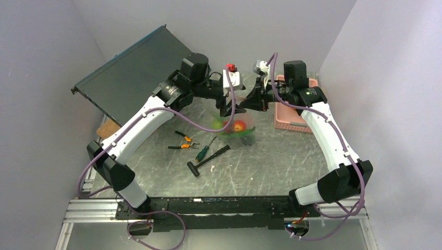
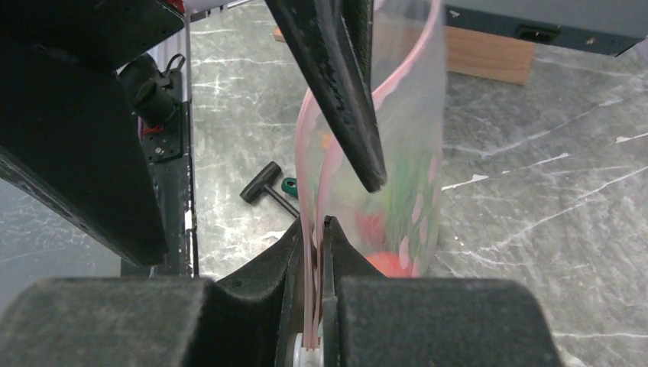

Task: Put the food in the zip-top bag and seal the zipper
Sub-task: Zip the zipper food storage bag at the center of the board.

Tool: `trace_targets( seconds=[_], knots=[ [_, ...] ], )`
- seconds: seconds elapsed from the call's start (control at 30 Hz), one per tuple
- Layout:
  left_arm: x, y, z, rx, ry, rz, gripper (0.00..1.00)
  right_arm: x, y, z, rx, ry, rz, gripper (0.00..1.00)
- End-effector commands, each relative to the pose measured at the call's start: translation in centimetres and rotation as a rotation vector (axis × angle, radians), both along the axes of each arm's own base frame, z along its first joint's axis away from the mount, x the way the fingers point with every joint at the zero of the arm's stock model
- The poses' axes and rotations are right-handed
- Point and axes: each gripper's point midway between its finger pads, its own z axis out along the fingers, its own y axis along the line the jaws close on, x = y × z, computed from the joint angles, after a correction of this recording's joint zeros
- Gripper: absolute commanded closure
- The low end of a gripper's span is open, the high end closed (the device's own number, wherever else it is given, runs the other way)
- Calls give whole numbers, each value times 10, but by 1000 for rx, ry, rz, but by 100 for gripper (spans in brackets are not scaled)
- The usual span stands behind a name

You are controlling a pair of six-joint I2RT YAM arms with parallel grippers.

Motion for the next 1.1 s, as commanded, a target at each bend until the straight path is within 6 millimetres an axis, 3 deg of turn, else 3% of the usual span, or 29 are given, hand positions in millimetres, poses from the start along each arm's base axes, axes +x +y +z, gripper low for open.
trace_targets(
  seconds=[0.0,0.17,0.4,0.57,0.67,0.77,0.8,0.97,1.07],
  knots=[
    [11,-2,-4,44,-34,19,17,-9,1,21,25,-76,50,100],
    [8,5,-24,113,33,19,31,-13,-1,21,22,-91,45,100],
    [8,9,-33,125,83,4,44,-15,-1,22,22,-89,46,100],
    [11,10,-35,146,100,17,69,-12,-5,23,7,-107,-4,99],
    [18,15,-36,151,101,74,93,2,-13,21,-8,-133,-135,70],
    [23,20,-32,115,101,140,100,9,-23,23,17,-155,-269,41],
    [21,20,-30,96,100,141,100,10,-26,18,27,-147,-309,36],
    [7,22,-13,-3,77,122,100,-11,-25,13,157,-137,-273,31],
    [0,23,-5,-37,87,108,100,-19,-25,21,246,-141,-219,39]
  ],
)
